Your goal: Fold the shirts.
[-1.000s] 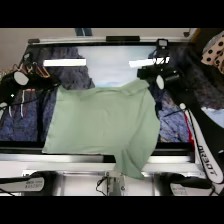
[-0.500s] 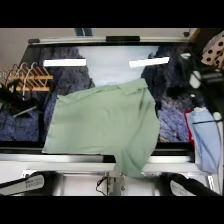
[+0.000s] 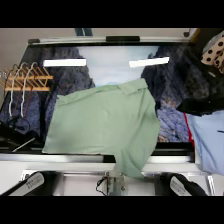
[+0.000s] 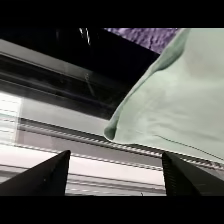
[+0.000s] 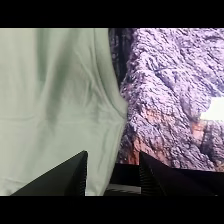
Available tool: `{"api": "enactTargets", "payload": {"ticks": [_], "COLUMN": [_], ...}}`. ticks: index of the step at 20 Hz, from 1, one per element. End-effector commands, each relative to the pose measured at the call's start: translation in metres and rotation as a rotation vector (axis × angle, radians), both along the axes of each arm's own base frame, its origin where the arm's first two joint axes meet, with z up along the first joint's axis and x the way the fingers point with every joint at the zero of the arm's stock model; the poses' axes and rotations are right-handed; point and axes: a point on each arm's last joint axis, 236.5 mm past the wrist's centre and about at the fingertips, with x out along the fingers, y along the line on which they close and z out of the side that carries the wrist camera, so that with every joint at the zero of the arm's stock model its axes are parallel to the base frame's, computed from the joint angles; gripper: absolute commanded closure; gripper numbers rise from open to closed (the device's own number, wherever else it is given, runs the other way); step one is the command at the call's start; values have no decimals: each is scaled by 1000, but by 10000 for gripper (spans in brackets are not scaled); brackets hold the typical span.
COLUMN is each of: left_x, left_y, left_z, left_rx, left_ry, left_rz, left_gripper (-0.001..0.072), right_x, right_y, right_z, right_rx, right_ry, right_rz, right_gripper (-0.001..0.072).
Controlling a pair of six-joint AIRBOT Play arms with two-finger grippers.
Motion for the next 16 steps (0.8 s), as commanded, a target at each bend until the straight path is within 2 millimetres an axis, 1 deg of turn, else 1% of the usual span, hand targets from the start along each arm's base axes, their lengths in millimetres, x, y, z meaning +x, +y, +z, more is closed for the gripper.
{"api": "enactTargets", "payload": {"ticks": [1, 3, 5, 7, 8, 9, 10, 11, 13, 15, 16], "left_x": [-4, 3, 11, 10, 9, 10, 10, 11, 13, 14, 14], "left_y": [-8, -17, -27, -31, -31, -31, -30, -29, -29, -29, -29], "left_z": [-24, -34, -36, -38, -40, -42, -43, -44, -44, -44, -44], "left_rx": [-44, -84, -125, -142, -142, -137, -132, -125, -121, -124, -124], "left_ry": [-15, -37, -70, -67, -63, -62, -63, -63, -66, -68, -68], "left_rz": [26, 54, 74, 74, 78, 90, 103, 114, 130, 129, 129], "left_gripper": [36, 50, 90, 97, 128, 203, 214, 346, 520, 670, 672], "right_x": [0, 0, -2, -5, -7, -9, -13, -17, -36, -57, -69], "right_y": [8, 8, 9, 11, 11, 12, 12, 10, 7, 13, 18], "right_z": [5, 5, 5, 4, 4, 3, 2, 0, -15, -38, -51], "right_rx": [48, 49, 50, 55, 58, 61, 58, 48, 35, 58, 72], "right_ry": [-19, -18, -12, 3, 10, 20, 33, 55, 140, 211, 243], "right_rz": [9, 9, 12, 18, 21, 25, 29, 29, 28, 26, 24], "right_gripper": [253, 253, 253, 253, 253, 253, 253, 253, 252, 253, 252]}}
